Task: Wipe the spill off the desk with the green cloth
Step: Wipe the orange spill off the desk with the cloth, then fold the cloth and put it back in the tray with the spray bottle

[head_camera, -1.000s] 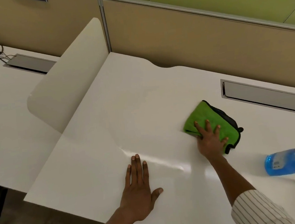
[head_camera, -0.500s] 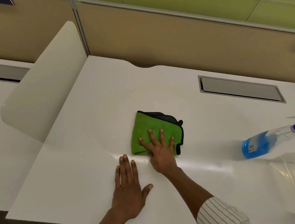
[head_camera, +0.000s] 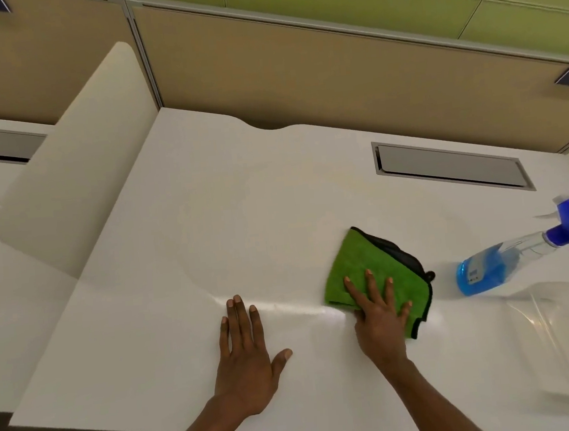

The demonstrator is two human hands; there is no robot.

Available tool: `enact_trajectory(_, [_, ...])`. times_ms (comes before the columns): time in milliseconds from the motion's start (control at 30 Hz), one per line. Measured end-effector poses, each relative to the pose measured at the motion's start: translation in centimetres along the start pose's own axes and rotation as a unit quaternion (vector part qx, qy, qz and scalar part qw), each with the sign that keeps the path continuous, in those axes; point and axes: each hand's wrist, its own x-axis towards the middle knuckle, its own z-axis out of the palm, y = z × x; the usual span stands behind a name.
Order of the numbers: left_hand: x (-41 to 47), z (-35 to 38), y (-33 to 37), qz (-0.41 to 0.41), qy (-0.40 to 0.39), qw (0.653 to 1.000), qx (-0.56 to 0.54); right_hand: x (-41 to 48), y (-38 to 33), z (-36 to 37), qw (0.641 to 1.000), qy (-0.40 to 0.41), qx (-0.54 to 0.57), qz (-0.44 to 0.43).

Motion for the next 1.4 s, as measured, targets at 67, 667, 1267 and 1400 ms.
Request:
enact_trajectory(67, [0.0,-0.1,-0.1,0.000,-0.007,1.000,0.000,-1.6,-1.7,0.0,0.999,-0.005,0.010,0.030])
enact_trajectory(667, [1.4,-12.6,-0.2,-0.181,-0.104,0.778,-0.592,-9.7,-7.4,-14.8,0.725,-0.181,0.658,0.092])
enact_trajectory(1267, [3.2,-17.9,-0.9,-0.097,-0.246,0.646,-0.716,-9.5,-1.9,-15.1,0.753,-0.238,0.606,0.099])
enact_trajectory(1400, [3.8,-18.8,-1.5,-0.048,-0.210,0.644,-0.734,-9.8,-1.3,-16.0,0.786,-0.165,0.596,0.012])
